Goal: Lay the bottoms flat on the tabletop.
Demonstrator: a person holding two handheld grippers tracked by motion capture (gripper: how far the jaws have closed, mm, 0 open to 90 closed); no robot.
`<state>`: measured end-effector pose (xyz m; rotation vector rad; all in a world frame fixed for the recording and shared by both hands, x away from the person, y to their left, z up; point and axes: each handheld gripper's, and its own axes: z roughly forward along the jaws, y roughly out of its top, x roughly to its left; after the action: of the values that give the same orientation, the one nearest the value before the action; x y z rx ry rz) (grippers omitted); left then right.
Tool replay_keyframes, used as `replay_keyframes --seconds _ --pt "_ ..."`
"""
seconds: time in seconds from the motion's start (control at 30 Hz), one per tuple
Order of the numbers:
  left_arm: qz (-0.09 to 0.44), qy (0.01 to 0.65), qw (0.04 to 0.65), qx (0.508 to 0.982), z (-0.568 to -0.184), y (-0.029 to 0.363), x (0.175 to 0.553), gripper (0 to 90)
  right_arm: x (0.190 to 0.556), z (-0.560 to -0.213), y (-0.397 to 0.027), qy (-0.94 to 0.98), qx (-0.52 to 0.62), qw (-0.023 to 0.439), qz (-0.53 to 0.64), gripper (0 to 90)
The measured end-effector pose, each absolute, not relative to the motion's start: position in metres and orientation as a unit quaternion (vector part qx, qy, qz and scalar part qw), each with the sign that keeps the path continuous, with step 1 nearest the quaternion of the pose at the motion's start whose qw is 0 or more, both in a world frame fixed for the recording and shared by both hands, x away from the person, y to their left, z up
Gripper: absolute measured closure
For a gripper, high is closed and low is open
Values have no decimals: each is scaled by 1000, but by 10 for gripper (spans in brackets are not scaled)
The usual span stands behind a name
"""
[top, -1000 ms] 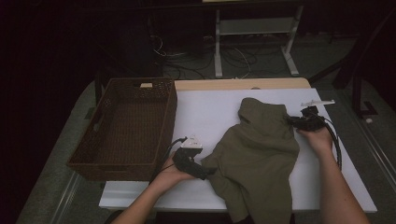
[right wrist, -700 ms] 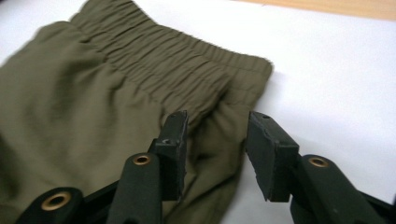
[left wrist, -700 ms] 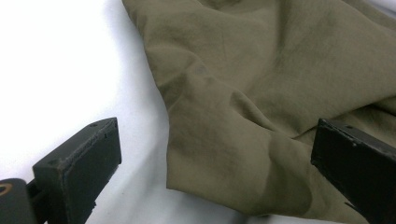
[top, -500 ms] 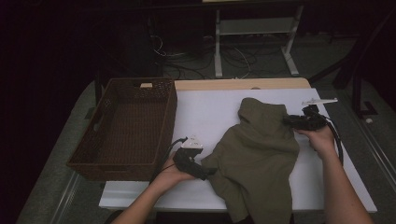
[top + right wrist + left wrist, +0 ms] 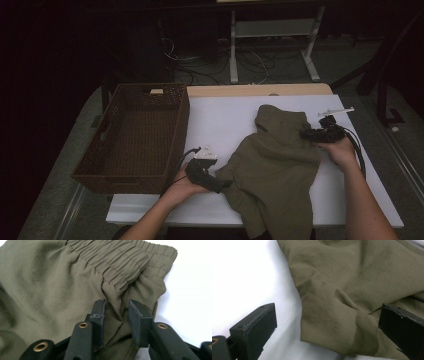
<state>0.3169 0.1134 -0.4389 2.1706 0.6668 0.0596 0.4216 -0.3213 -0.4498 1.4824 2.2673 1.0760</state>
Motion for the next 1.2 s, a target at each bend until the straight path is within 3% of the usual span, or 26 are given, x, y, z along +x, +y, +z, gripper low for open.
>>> replay_keyframes --seconds 0.33,1.2 --pt "23 267 421 867 -439 113 317 9 423 -451 -321 778 499 112 365 860" --pt "24 267 423 866 -439 113 317 10 413 -414 -316 753 462 124 451 885"
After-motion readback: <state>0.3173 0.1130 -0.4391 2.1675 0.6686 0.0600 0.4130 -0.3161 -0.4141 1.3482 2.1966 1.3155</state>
